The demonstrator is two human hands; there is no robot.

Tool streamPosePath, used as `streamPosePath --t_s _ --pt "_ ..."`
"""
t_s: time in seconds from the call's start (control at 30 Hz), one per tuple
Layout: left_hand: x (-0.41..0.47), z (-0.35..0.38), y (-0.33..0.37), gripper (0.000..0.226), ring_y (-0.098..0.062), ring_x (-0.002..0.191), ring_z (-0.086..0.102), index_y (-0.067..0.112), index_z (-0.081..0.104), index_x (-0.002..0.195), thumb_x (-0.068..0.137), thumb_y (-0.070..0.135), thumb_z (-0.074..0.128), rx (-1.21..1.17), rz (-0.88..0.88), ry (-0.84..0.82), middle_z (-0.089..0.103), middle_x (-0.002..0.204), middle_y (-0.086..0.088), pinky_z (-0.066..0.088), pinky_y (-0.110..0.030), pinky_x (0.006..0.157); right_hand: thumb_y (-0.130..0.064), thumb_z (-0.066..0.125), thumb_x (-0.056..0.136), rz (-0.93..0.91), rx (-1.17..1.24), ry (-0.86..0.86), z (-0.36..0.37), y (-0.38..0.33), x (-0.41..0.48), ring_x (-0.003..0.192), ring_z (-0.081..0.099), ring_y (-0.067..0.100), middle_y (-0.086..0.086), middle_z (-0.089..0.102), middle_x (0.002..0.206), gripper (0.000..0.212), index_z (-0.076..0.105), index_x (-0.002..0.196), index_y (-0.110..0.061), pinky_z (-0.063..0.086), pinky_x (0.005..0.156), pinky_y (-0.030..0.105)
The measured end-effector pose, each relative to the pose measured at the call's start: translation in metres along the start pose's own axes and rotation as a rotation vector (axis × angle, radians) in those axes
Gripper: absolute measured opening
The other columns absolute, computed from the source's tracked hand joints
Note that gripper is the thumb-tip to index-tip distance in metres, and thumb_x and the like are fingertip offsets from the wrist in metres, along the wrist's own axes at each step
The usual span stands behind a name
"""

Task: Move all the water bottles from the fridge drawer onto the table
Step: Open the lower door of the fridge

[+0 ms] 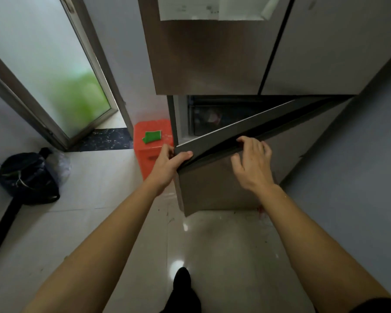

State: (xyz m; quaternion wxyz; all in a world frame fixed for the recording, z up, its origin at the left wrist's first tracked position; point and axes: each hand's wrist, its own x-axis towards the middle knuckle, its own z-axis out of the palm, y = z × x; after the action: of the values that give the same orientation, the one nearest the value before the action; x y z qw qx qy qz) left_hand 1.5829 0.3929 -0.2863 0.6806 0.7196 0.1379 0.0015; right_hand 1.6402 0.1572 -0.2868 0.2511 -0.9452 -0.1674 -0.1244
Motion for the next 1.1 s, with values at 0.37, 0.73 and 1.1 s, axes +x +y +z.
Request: streamPosePath --t_s 0.37,0.73,1.1 --pt "-0.125 0.192 -0.015 0.066 -0.009 0.108 0.063 0.046 0.041 0.141 0.084 0.076 0.049 0.266 -0.03 -0.546 0.059 0.126 0.012 0.057 -0.029 0.079 -0.023 0.047 0.103 0.217 0.329 -0.065 -0.115 0.114 -0.16 0.151 0.02 0.016 0.002 0.033 0.16 0.014 0.056 0.114 -0.021 0.027 0.119 0.039" --pt "-0.111 0.393 0.041 0.093 -0.029 0.151 0.012 0.047 0.005 0.155 0.086 -0.001 0.045 0.996 0.619 -0.637 -0.01 0.166 0.01 0.036 -0.046 0.112 -0.054 0.043 0.1 0.536 0.062 -0.101 -0.264 0.21 -0.253 0.126 0.056 0.023 0.0 0.057 0.143 0.056 0.037 0.152 -0.035 0.046 0.101 0.035" --pt "-0.113 0.469 0.055 0.096 -0.036 0.147 0.019 0.047 0.001 0.154 0.086 -0.001 0.049 1.132 0.606 -0.733 -0.017 0.165 0.007 0.045 -0.052 0.104 -0.038 0.029 0.105 0.613 -0.605 0.06 -0.275 0.256 -0.274 0.139 0.039 0.035 0.014 0.042 0.153 0.051 0.034 0.155 -0.028 0.024 0.113 0.057"
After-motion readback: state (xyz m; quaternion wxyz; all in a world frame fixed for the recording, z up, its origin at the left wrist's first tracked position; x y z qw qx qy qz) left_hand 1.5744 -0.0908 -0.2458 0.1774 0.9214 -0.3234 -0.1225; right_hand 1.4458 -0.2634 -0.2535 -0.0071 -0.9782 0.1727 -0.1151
